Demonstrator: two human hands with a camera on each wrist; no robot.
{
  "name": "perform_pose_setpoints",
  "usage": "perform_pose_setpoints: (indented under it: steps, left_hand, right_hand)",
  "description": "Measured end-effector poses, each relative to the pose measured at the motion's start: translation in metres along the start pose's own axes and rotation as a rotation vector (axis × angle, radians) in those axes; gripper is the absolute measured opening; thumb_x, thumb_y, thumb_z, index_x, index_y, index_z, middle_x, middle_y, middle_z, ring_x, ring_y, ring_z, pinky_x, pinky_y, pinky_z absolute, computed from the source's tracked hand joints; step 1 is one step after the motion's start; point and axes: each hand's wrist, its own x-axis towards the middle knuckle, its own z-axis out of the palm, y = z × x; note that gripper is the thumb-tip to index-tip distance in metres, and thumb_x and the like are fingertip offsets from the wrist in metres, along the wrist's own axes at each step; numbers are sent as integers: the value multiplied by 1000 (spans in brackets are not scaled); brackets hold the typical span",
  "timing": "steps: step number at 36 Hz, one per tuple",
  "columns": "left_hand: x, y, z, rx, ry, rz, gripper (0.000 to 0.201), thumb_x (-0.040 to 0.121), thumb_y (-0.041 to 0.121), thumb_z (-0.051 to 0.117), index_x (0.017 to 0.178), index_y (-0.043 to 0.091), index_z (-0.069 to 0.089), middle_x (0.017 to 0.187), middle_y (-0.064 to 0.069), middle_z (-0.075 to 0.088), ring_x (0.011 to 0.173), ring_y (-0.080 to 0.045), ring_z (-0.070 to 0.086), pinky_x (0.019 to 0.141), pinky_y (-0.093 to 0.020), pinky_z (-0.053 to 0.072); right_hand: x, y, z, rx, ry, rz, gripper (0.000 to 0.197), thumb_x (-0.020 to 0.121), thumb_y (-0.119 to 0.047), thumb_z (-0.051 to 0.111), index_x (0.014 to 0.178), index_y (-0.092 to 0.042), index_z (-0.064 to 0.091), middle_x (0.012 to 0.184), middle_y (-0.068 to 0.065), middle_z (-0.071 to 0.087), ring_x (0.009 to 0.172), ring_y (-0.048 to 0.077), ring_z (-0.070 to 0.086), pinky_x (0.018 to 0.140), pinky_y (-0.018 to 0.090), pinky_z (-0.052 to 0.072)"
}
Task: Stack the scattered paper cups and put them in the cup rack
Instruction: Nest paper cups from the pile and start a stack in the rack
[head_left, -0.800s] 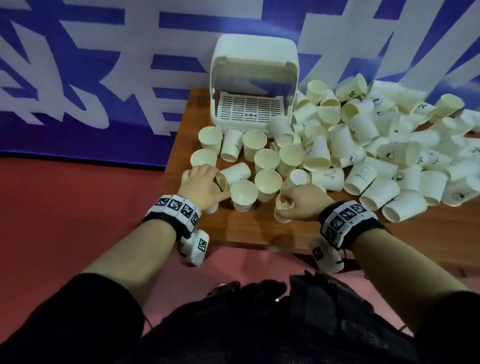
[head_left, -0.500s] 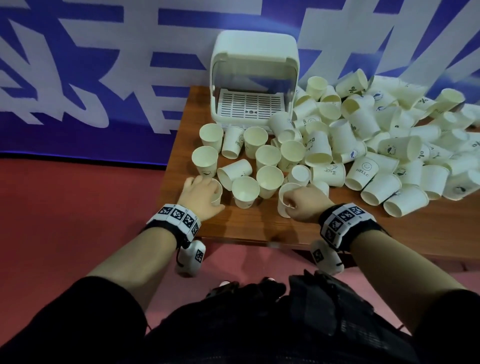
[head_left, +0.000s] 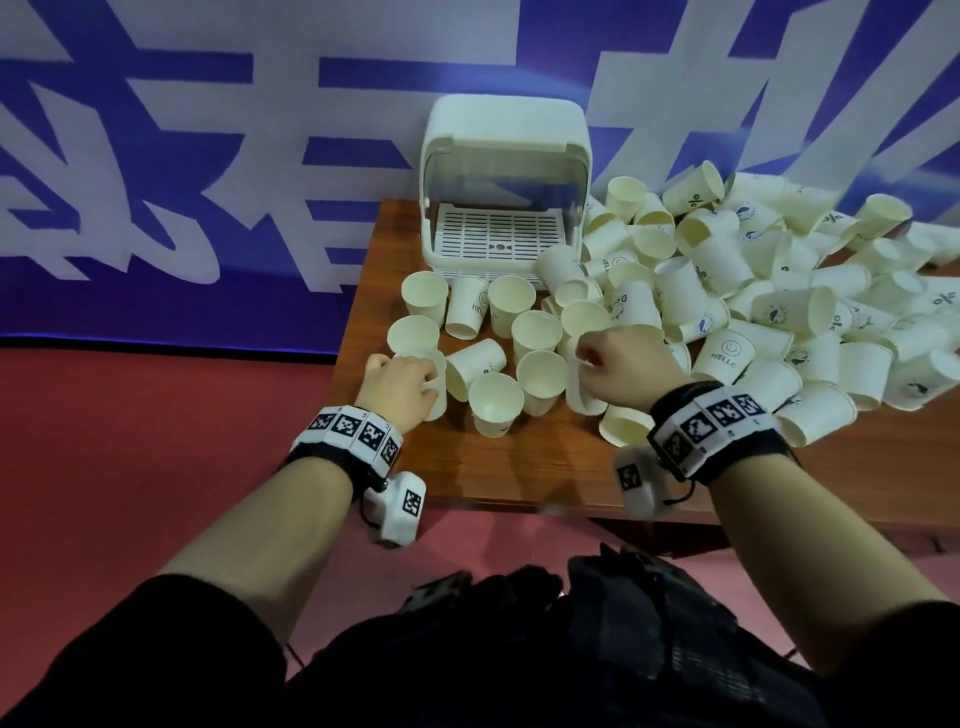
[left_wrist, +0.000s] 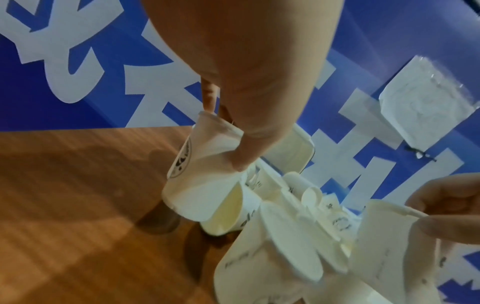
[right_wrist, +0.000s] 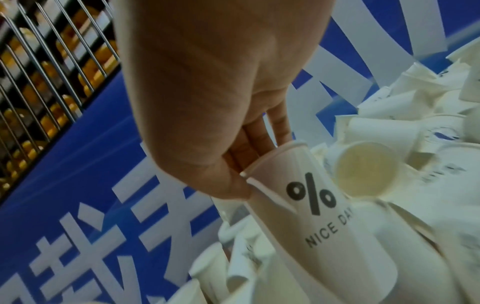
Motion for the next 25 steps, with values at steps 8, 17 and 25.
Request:
perform_pose_setpoints:
  steps: [8, 17, 25]
  left_hand:
    - [16, -1, -40, -155, 31, 7, 14, 88, 18, 49, 77, 17, 58, 75, 1, 59, 86, -24, 52, 96, -32, 31]
    - [47, 3, -91, -295, 96, 124, 10, 91, 24, 50, 84, 28, 55, 83, 6, 54, 102, -26, 47, 94, -40, 38]
    - [91, 3, -108, -260, 119, 157, 25, 97, 16, 41, 110, 23, 61, 111, 1, 59, 122, -32, 35, 99, -46, 37]
  right_hand:
    - [23, -29, -35, 27, 168, -36, 15, 77, -15, 53, 86, -9, 64, 71, 8, 60, 73, 32, 57, 62, 33, 46]
    - [54, -50, -50, 52, 335, -44, 13, 81, -13, 52, 81, -5, 62, 76, 10, 65, 74, 32, 58, 60, 31, 37]
    - [87, -48, -68, 85, 455, -85, 18, 81, -12, 45, 78, -11, 63, 70, 7, 62, 74, 31, 57, 73, 32, 31]
